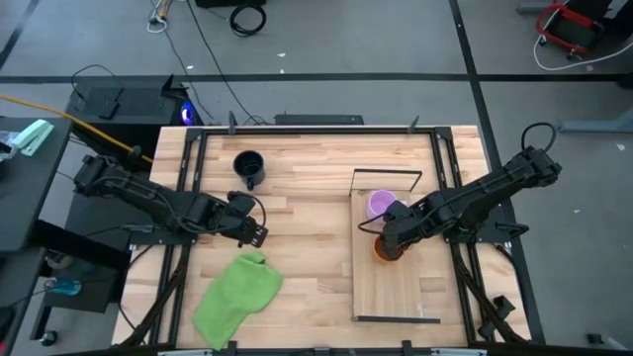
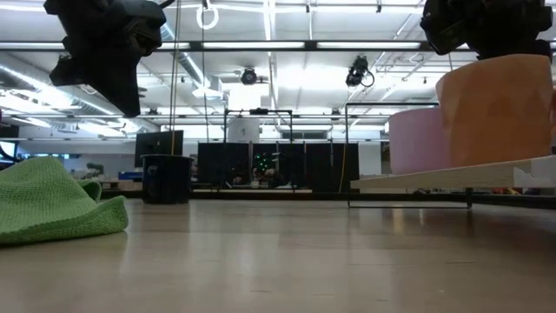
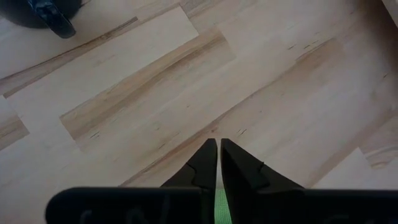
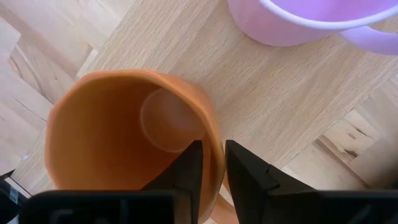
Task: Stack small to large cups/mugs on shelf
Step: Put the orange mug on the table, then put the black mug on the shelf
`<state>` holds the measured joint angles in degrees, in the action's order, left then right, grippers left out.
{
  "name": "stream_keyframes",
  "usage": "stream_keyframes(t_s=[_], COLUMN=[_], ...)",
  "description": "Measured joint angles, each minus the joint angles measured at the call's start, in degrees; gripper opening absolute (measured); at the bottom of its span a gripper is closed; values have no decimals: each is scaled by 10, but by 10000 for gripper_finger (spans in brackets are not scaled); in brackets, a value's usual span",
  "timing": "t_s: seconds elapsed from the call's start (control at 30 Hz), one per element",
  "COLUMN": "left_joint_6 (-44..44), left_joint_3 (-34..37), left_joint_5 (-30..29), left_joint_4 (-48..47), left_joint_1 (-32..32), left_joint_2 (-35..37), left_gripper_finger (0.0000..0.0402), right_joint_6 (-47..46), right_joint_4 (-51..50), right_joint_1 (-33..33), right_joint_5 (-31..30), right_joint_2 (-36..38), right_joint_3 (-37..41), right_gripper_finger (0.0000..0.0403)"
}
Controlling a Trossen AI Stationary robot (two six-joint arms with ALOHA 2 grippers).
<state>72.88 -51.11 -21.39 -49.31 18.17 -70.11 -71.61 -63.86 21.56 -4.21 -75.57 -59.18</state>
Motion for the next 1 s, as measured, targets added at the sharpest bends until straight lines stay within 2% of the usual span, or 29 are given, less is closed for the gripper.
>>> stream_keyframes(t_s=[0.4, 0.8, 1.0], left_joint_6=[0, -1, -14], left_joint_3=[0, 0, 0], left_joint_5=[0, -16, -28], left_joint_4=[0, 0, 0], left_joint_1=[0, 0, -38], left_joint_2=[0, 0, 0], left_gripper_finger=[28, 40, 33], right_joint_6=[-2, -13, -24], right_joint_4=[0, -9, -23], right_joint_1=[0, 0, 0], right_joint_5=[0, -20, -20], right_joint_2=[4, 73, 105], right_joint_3=[0, -23, -23], right_gripper_finger=[97, 97, 97])
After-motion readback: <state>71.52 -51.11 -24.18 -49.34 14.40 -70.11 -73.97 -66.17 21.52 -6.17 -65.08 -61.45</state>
